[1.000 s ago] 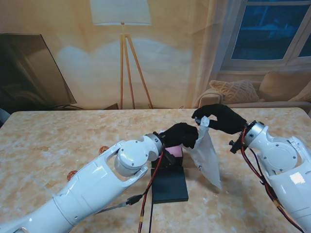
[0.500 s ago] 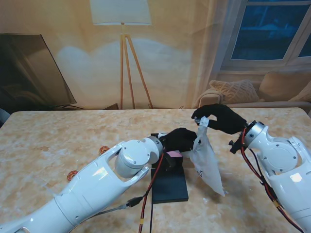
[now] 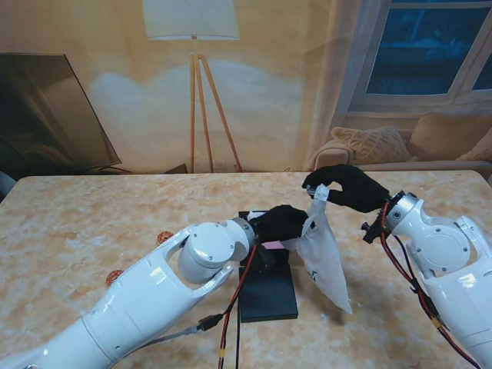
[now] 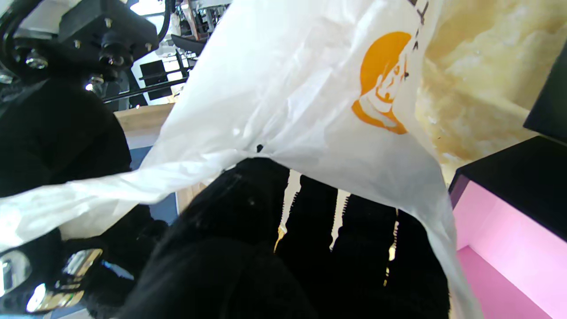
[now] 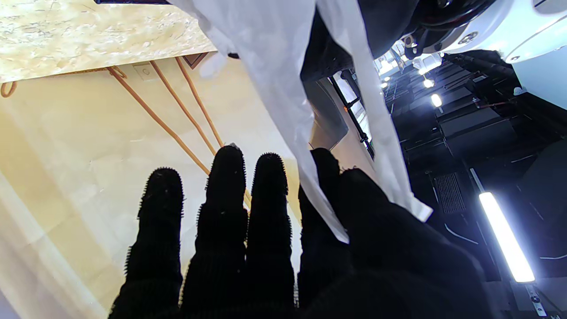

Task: Pack mini donuts into a plastic bag, tie the opening and put the bag into the gift box

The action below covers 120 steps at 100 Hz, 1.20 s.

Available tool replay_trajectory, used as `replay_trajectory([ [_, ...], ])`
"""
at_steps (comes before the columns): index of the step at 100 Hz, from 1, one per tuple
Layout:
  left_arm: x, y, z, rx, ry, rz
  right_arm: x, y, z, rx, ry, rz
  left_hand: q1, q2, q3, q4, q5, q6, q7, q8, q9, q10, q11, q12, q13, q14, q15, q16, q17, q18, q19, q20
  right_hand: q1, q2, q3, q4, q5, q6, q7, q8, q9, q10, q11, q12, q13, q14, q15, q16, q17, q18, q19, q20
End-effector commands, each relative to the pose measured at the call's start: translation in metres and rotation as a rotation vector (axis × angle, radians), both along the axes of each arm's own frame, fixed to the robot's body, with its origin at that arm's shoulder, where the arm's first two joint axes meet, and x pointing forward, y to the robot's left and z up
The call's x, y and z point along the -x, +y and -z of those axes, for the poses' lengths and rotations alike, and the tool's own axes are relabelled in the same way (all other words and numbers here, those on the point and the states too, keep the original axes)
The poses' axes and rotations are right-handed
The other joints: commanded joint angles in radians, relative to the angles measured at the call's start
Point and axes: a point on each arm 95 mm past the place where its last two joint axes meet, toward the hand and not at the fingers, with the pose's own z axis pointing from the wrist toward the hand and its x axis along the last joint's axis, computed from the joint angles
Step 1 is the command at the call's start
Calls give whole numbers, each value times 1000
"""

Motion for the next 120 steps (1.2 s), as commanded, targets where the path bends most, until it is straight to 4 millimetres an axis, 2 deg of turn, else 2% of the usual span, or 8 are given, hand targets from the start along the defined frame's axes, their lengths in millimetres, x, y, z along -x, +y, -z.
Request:
replay_trajectory([
  [1, 0, -5, -2, -15, 6, 27, 1, 3, 3, 17, 16, -14, -25, -66, 128, -23, 30, -32, 28, -22, 49, -25, -14, 47, 40, -16, 31, 21, 29, -36, 48, 25, 139, 48, 89, 63, -3, -288, 7, 29, 4, -17, -3, 8, 5, -11, 2, -12, -8, -17, -2, 7],
  [31, -10, -7, -4, -75, 38, 120, 1, 1, 2, 40, 25, -25, -45, -306, 276, -74, 164, -87, 79, -159, 289, -91, -217, 127, 170, -41, 74, -3, 189, -64, 148, 17, 144, 58, 70, 61, -6, -299, 4, 31, 14, -21, -6, 8, 11, -10, 1, -11, -7, -16, 0, 8],
  [47, -12, -6, -4, -76, 71, 189, 1, 2, 3, 42, 28, -29, -112, -377, 306, -97, 170, -107, 89, -193, 286, -118, -245, 91, 147, -78, 20, -41, 160, -93, 90, -35, 147, 58, 65, 62, -5, -300, 3, 32, 18, -23, -6, 12, 13, -11, -1, -11, -5, -18, 0, 8],
  [65, -10, -7, -1, -76, 66, 221, 1, 2, 3, 39, 29, -25, -254, -449, 479, -130, 127, -112, -73, -185, 73, -142, -76, -142, 57, -139, -120, -131, 99, -159, -37, -160, 147, 59, 63, 62, -5, -301, 2, 32, 20, -24, -7, 14, 13, -12, -2, -11, -7, -18, -2, 7],
  [71, -10, -7, 0, -78, 59, 228, 1, 2, 3, 43, 27, -27, -351, -443, 576, -49, 94, -103, -157, -185, -6, -151, -89, -210, -3, -148, -184, -177, 57, -177, -96, -200, 146, 60, 60, 61, -5, -307, 0, 32, 19, -27, -10, 13, 11, -10, -3, -11, -10, -16, -3, 6],
  [73, -10, -7, 0, -80, 56, 230, 1, 2, 2, 45, 26, -28, -361, -449, 584, -44, 80, -100, -177, -189, -27, -150, -104, -219, -21, -150, -201, -190, 44, -181, -111, -210, 145, 61, 58, 60, -5, -309, 0, 32, 20, -29, -11, 13, 10, -10, -3, -12, -10, -15, -3, 6],
  [97, -8, -8, 0, -115, -16, 216, 3, 2, -1, 87, 7, -45, -404, -423, 578, -47, -50, -69, -346, -238, -272, -131, -222, -275, -236, -147, -307, -308, -96, -198, -215, -301, 149, 70, 32, 55, -10, -335, -10, 29, 22, -34, -25, 6, 3, -7, -11, -14, -17, -11, -4, 7],
  [120, -6, -12, -1, -128, -71, 134, 3, 3, -2, 124, -25, -58, -425, -335, 534, -42, -122, -33, -417, -261, -408, -111, -252, -292, -364, -133, -306, -349, -177, -191, -253, -319, 158, 79, 12, 50, -9, -350, -8, 28, 32, -55, -32, 5, 9, -35, -23, -22, -18, -29, -13, 3],
])
